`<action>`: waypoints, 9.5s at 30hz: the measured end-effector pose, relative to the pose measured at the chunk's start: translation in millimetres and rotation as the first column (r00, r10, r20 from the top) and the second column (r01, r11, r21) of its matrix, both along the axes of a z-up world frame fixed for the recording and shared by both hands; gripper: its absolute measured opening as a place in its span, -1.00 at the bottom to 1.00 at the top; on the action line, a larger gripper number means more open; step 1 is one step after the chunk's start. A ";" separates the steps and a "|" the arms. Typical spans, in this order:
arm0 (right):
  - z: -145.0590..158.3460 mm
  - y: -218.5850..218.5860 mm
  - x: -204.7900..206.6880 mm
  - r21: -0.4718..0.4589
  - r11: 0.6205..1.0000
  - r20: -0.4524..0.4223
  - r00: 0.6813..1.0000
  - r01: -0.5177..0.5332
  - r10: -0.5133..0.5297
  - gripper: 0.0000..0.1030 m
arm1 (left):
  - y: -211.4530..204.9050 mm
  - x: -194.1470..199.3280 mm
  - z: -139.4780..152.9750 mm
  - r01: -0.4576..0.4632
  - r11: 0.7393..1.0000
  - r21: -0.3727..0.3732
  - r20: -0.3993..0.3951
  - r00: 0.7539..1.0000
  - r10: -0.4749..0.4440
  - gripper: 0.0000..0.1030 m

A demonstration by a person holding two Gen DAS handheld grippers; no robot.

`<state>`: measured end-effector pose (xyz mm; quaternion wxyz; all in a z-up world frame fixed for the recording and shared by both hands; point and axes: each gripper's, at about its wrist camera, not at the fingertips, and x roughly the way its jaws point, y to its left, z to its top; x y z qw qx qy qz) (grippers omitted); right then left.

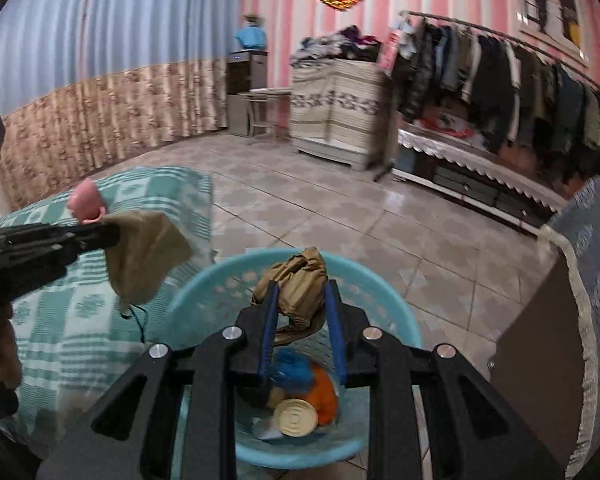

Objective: Collect trash

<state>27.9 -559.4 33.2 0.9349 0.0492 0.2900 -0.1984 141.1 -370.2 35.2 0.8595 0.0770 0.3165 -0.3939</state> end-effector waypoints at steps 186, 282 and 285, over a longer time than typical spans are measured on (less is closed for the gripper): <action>41.8 250.4 -86.3 -0.140 0.979 0.166 0.971 -0.149 0.172 0.91 | 323.0 -175.5 62.8 -0.651 0.744 -0.151 0.223 0.711 0.667 0.90; 35.8 258.6 -77.4 -0.135 0.979 0.168 0.971 -0.150 0.172 0.91 | 327.6 -180.0 71.8 -0.648 0.747 -0.149 0.265 0.701 0.662 0.90; 35.3 259.0 -77.9 -0.137 0.979 0.168 0.971 -0.149 0.171 0.91 | 326.4 -181.6 73.2 -0.648 0.746 -0.150 0.267 0.700 0.662 0.90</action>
